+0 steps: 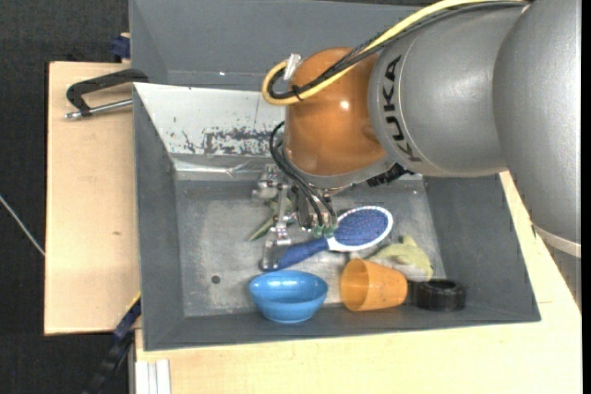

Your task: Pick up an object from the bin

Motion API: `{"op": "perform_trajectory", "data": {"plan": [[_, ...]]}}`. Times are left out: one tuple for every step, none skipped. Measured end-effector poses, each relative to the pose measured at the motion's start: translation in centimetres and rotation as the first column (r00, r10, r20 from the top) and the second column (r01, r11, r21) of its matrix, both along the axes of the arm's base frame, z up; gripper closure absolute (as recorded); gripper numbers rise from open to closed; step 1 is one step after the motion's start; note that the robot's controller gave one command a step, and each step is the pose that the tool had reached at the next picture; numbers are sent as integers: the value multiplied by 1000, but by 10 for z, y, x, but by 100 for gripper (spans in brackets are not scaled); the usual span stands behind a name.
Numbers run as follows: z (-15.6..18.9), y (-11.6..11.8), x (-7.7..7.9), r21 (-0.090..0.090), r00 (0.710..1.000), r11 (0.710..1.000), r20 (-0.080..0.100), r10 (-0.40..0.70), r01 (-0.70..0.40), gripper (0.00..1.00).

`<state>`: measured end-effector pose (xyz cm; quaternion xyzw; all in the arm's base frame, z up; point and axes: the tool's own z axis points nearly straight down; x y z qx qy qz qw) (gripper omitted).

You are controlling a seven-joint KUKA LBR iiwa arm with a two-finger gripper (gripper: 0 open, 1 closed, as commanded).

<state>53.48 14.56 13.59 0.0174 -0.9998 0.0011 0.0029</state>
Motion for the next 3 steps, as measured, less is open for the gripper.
{"op": "perform_trajectory", "data": {"plan": [[-59,-51,-45,0,999,999,-1,-41,41,0],[-56,-47,-42,5,999,999,9,-36,36,100],[83,-46,-32,5,1000,1000,18,-24,24,100]]}}
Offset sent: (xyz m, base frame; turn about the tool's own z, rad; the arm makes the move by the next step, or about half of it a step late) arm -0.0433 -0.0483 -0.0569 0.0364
